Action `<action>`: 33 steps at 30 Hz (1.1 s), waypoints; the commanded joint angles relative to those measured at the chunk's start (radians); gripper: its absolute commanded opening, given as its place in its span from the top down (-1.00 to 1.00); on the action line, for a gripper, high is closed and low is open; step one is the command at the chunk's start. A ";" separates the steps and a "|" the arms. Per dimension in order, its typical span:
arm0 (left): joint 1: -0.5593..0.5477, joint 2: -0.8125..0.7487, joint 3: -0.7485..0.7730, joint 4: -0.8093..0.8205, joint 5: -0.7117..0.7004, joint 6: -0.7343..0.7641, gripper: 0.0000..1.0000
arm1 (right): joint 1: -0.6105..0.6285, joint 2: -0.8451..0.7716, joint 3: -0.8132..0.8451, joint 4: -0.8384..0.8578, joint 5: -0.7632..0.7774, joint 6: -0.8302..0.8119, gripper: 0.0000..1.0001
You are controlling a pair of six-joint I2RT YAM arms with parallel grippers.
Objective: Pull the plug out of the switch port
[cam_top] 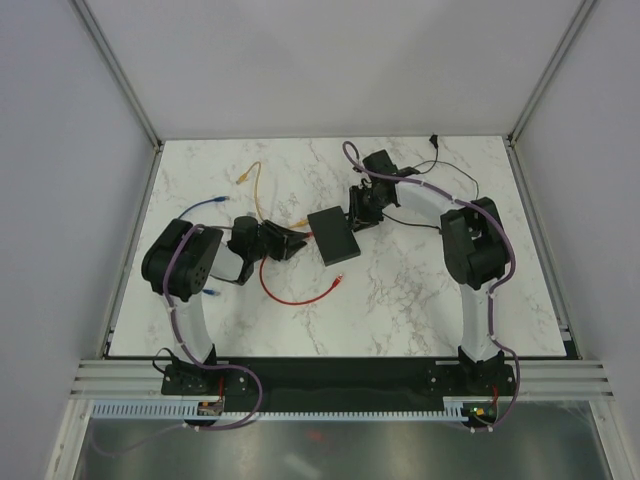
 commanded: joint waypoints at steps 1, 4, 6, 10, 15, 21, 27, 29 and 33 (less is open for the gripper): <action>0.001 0.039 0.024 0.012 0.002 -0.052 0.24 | -0.003 0.008 -0.021 0.007 -0.048 0.012 0.37; -0.002 0.062 0.063 0.008 -0.013 -0.064 0.22 | -0.004 -0.024 -0.094 0.051 -0.063 0.061 0.48; -0.002 0.070 0.081 -0.009 -0.023 -0.066 0.21 | -0.003 -0.059 -0.140 0.096 -0.069 0.121 0.54; -0.002 0.073 0.100 -0.058 -0.027 -0.058 0.23 | -0.003 -0.119 -0.282 0.194 -0.100 0.270 0.57; -0.001 0.085 0.094 -0.057 -0.033 -0.055 0.26 | -0.001 -0.139 -0.332 0.275 -0.138 0.348 0.57; -0.004 0.114 0.124 -0.025 0.011 -0.012 0.26 | -0.001 -0.121 -0.330 0.274 -0.151 0.339 0.56; -0.031 0.096 0.065 0.037 -0.033 -0.007 0.24 | -0.001 -0.105 -0.322 0.271 -0.161 0.332 0.56; -0.048 0.074 0.020 0.046 -0.095 -0.035 0.20 | -0.001 -0.107 -0.319 0.269 -0.161 0.333 0.56; -0.074 0.111 0.011 0.119 -0.131 -0.110 0.15 | 0.000 -0.108 -0.315 0.271 -0.160 0.336 0.57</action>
